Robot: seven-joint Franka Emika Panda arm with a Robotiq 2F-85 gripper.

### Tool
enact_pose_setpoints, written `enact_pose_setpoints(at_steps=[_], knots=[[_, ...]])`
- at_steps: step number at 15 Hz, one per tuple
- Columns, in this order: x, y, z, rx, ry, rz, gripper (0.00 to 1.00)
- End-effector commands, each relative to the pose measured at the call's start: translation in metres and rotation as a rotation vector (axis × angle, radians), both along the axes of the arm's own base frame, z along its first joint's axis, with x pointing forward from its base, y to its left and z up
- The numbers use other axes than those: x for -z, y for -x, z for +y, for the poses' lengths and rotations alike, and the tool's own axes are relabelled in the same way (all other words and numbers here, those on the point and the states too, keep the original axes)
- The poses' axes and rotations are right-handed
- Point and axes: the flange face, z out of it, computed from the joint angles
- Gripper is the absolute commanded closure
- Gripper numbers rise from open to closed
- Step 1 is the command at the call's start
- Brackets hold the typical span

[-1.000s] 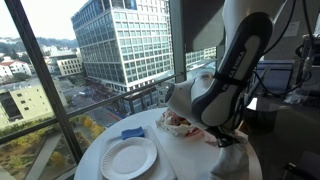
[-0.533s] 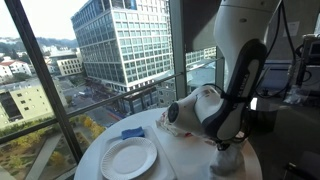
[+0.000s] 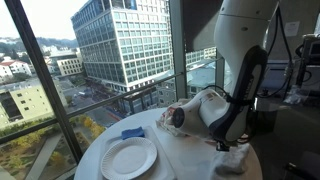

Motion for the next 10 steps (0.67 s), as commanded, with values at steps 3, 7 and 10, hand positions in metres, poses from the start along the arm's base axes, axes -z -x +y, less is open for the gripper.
enact_pose_setpoints(at_steps=[3, 7, 10], knots=[[-0.021, -0.004, 0.019, 0.22, -0.216, -0.071, 0.0], [-0.03, -0.008, 0.029, 0.444, -0.305, -0.093, 0.0], [-0.031, -0.003, 0.042, 0.61, -0.397, -0.097, 0.0]])
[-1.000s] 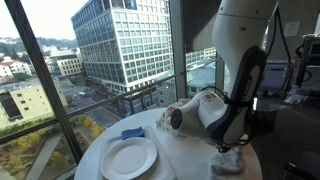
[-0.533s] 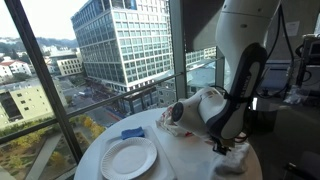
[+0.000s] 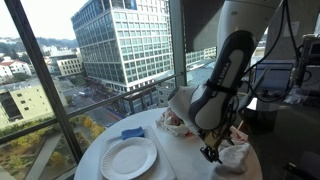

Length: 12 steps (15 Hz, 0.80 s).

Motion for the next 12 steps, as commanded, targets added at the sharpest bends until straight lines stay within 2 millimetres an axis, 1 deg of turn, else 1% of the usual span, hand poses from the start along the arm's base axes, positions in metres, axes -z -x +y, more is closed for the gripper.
enact_pose_setpoints(at_steps=[1, 4, 6, 8, 12], knots=[[-0.007, 0.004, 0.019, 0.169, -0.118, -0.034, 0.0], [0.002, -0.003, 0.038, 0.307, -0.211, -0.11, 0.0], [0.009, -0.013, 0.041, 0.381, -0.25, -0.189, 0.0], [0.019, -0.015, 0.036, 0.459, -0.263, -0.269, 0.0], [0.045, -0.004, 0.016, 0.635, -0.236, -0.396, 0.0]])
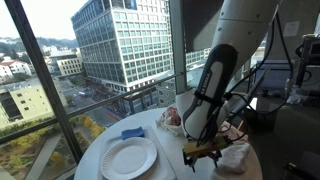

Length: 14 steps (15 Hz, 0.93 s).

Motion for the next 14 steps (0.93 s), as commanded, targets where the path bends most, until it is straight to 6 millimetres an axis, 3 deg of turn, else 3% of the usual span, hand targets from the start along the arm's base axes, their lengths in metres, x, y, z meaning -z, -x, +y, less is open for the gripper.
enact_pose_setpoints(at_steps=[1, 7, 8, 9, 14], knots=[[0.02, 0.013, -0.013, 0.184, 0.026, -0.077, 0.0], [0.044, 0.019, -0.023, 0.315, 0.077, -0.135, 0.0], [0.045, 0.019, -0.024, 0.328, 0.086, -0.143, 0.25], [0.045, 0.021, -0.024, 0.33, 0.096, -0.151, 0.27], [0.046, 0.025, -0.024, 0.346, 0.124, -0.162, 0.67]])
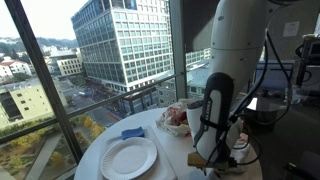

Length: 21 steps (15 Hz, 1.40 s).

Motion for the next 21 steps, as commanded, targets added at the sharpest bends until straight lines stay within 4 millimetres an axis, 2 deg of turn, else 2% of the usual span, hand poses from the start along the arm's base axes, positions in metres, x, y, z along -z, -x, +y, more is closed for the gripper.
enact_pose_setpoints(at_steps=[1, 4, 5, 8, 11, 15, 18, 21], knots=[[-0.002, 0.005, 0.001, 0.03, 0.02, -0.028, 0.73], [-0.002, 0.01, -0.001, 0.039, 0.031, -0.02, 0.95], [-0.003, 0.011, -0.002, 0.04, 0.039, -0.018, 1.0], [-0.009, 0.012, -0.006, 0.051, 0.051, -0.026, 1.0], [-0.024, 0.001, -0.011, 0.048, 0.085, -0.06, 0.99], [-0.062, -0.03, -0.016, 0.014, 0.151, -0.146, 0.99], [-0.093, -0.054, -0.011, -0.022, 0.192, -0.223, 0.99], [-0.11, -0.077, -0.002, -0.061, 0.22, -0.271, 0.99]])
